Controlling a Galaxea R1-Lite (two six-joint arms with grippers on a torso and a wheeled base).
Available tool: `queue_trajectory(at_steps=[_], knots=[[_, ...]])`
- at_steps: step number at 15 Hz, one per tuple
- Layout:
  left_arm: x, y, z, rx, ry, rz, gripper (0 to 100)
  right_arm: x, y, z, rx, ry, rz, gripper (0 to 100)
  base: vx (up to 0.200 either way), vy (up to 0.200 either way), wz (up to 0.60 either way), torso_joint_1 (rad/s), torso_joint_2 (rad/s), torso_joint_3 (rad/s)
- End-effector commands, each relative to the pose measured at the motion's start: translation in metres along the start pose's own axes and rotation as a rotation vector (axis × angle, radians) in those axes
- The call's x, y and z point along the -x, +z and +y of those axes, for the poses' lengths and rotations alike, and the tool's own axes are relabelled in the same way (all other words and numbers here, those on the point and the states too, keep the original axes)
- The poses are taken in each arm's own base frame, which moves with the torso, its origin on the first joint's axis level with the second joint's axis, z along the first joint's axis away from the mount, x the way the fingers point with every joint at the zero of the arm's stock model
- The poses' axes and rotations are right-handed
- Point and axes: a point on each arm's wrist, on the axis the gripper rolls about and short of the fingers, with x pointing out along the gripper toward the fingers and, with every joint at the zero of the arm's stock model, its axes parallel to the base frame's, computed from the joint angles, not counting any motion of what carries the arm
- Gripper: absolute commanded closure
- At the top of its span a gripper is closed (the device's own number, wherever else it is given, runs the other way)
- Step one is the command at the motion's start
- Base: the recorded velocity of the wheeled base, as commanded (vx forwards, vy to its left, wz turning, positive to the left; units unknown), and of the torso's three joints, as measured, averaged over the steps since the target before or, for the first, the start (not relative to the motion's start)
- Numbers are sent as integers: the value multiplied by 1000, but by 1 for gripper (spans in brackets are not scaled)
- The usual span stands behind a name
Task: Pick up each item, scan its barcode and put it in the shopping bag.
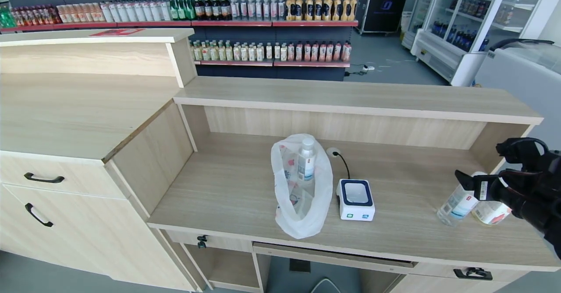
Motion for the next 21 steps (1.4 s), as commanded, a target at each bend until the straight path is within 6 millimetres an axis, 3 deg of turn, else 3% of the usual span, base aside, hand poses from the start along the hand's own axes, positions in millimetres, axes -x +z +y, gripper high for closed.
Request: queue_trajectory(at_steps=[1, 5, 11, 13, 15, 18, 21], knots=[[0, 0, 0, 0, 0, -1, 0, -2, 4, 19, 20, 53, -55, 0, 0, 0, 0, 0, 0, 0], [0, 0, 0, 0, 0, -1, 0, 9, 13, 17, 71, 42, -109, 0, 0, 0, 0, -25, 43, 29], [0, 0, 0, 0, 0, -1, 0, 3, 5, -2, -3, -30, -107, 0, 0, 0, 0, -27, 63, 30], [0, 0, 0, 0, 0, -1, 0, 2, 11, 13, 0, 7, -185, 0, 0, 0, 0, 0, 0, 0], [0, 0, 0, 0, 0, -1, 0, 3, 15, 15, 54, 3, -223, 0, 0, 0, 0, 0, 0, 0], [0, 0, 0, 0, 0, -1, 0, 10, 25, 13, 94, -2, -265, 0, 0, 0, -600, 1, 2, 4], [0, 0, 0, 0, 0, -1, 0, 13, 21, -1, 81, -40, -201, 0, 0, 0, -200, 1, 1, 1]])
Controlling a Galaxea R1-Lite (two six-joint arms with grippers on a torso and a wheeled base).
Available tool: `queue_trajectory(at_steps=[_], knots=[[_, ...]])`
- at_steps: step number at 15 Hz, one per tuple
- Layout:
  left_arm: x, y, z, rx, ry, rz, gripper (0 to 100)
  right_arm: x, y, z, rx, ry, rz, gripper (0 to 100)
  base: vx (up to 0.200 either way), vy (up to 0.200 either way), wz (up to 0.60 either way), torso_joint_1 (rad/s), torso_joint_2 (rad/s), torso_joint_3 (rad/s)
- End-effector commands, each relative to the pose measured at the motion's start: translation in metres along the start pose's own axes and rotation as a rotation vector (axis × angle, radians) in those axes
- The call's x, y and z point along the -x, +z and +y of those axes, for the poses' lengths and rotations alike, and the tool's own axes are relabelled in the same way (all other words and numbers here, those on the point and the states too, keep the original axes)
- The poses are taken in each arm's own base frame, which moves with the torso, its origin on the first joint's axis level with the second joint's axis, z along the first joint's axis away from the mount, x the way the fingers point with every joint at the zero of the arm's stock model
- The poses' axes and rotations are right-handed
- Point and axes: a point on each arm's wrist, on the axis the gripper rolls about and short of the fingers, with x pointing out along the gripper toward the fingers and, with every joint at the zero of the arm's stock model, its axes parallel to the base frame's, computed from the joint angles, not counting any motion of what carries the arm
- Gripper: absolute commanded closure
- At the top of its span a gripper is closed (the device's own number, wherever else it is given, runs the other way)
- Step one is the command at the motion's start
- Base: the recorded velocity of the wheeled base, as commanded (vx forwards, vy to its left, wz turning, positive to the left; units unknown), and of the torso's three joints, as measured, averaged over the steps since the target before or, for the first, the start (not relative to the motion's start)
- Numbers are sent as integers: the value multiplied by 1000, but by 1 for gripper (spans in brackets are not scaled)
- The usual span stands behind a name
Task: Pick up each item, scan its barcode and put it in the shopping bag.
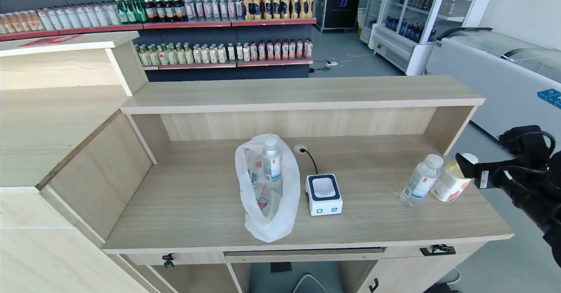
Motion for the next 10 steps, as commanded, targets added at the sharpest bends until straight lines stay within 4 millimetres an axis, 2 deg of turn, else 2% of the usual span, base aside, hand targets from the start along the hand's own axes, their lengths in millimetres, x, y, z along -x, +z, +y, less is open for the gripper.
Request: queue_trajectory(at_steps=[1, 2, 5, 10], knots=[[0, 0, 0, 0, 0, -1, 0, 2, -3, -10, -26, -28, 43, 0, 0, 0, 0, 0, 0, 0], [0, 0, 0, 0, 0, -1, 0, 2, -4, -11, -32, -27, 48, 0, 0, 0, 0, 0, 0, 0], [0, 0, 0, 0, 0, -1, 0, -11, -33, 7, -192, 88, 154, 0, 0, 0, 0, 0, 0, 0], [0, 0, 0, 0, 0, -1, 0, -18, -54, 11, -175, 106, 219, 0, 0, 0, 0, 0, 0, 0]])
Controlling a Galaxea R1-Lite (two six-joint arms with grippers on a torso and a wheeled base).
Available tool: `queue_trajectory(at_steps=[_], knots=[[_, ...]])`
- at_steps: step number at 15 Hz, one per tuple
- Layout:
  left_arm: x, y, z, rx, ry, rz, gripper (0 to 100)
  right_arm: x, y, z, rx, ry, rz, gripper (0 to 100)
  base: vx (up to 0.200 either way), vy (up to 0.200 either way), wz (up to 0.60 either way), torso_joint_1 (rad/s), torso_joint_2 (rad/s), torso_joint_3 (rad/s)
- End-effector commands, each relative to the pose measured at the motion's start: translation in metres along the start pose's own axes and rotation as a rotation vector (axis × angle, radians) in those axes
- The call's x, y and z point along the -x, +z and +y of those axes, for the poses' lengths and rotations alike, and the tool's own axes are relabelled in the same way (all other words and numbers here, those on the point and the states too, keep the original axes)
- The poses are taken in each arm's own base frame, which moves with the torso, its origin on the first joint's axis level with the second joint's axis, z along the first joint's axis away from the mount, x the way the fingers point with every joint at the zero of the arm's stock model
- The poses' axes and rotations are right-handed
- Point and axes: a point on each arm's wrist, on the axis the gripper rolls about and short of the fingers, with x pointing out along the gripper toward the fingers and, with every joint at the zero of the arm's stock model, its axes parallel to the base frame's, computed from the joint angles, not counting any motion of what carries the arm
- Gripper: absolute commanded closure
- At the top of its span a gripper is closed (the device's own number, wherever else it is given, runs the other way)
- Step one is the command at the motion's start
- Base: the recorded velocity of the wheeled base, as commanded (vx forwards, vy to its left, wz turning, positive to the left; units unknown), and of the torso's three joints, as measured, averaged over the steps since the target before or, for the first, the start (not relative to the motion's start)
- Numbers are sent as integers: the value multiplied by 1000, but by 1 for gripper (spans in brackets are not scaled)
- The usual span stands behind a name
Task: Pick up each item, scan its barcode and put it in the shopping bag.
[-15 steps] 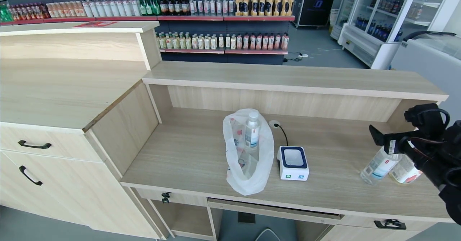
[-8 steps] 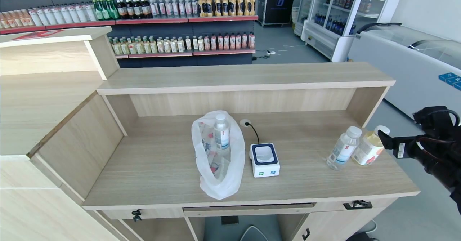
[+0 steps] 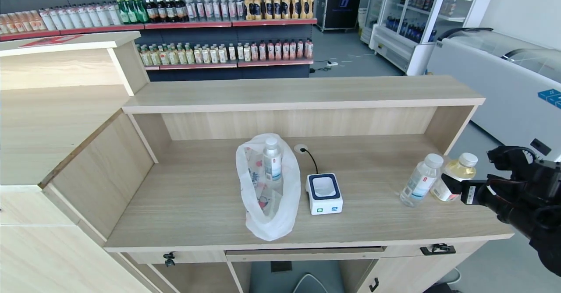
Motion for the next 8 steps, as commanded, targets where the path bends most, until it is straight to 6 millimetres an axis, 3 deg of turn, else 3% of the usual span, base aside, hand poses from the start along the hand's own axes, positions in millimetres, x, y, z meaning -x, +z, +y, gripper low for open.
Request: queue_trajectory(at_steps=[1, 8], knots=[[0, 0, 0, 0, 0, -1, 0, -9, -16, -5, 17, -14, 53, 0, 0, 0, 0, 0, 0, 0], [0, 0, 0, 0, 0, -1, 0, -20, -27, -19, 119, -67, 66, 0, 0, 0, 0, 0, 0, 0]])
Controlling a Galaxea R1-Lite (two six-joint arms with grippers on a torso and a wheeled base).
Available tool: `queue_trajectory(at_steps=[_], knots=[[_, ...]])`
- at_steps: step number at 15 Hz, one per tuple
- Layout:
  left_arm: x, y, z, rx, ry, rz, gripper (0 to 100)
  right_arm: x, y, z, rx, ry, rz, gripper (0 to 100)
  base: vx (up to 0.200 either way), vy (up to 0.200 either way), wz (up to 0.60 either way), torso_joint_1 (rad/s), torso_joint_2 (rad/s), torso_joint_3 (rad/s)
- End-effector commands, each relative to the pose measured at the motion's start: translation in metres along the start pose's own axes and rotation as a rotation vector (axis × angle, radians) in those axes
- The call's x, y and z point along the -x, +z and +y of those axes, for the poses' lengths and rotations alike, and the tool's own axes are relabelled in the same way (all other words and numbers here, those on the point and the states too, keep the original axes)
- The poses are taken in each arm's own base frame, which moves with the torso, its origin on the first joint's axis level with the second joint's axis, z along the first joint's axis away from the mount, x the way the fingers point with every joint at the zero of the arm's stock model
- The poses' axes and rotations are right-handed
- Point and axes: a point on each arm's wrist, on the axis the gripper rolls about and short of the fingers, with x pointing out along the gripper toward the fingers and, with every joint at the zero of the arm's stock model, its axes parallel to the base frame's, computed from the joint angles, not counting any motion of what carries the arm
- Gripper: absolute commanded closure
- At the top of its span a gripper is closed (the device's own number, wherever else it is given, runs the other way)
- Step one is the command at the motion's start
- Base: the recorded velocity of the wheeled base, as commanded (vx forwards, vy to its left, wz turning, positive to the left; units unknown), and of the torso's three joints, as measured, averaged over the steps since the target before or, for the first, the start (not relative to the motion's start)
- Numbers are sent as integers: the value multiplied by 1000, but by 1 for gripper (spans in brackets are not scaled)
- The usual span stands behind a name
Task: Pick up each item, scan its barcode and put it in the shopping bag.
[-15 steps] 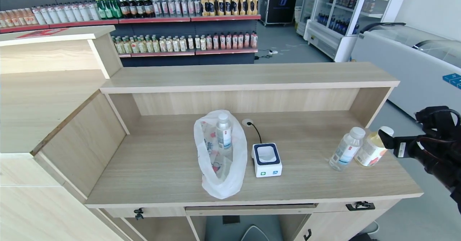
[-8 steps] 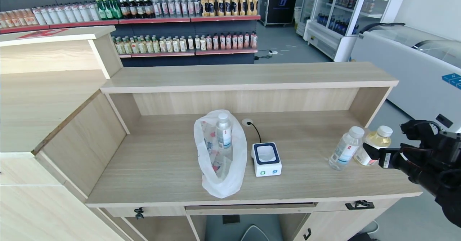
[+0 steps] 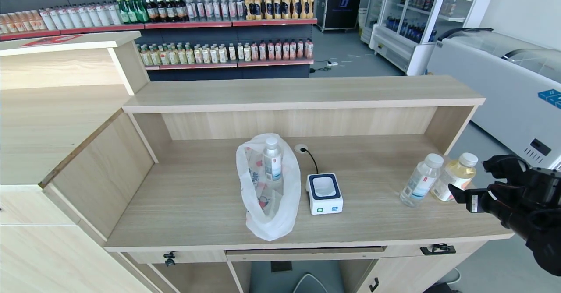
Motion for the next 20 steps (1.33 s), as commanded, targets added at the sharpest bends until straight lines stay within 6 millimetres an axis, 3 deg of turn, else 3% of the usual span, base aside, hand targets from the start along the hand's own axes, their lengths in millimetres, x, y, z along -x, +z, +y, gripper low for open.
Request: queue_trajectory(at_steps=[1, 11, 20], knots=[[0, 0, 0, 0, 0, -1, 0, -6, -6, 1, 2, 3, 13, 0, 0, 0, 0, 0, 0, 0], [0, 0, 0, 0, 0, -1, 0, -32, -19, 8, 25, 9, -5, 0, 0, 0, 0, 0, 0, 0], [0, 0, 0, 0, 0, -1, 0, -52, -18, 22, 28, 45, -37, 0, 0, 0, 0, 0, 0, 0]])
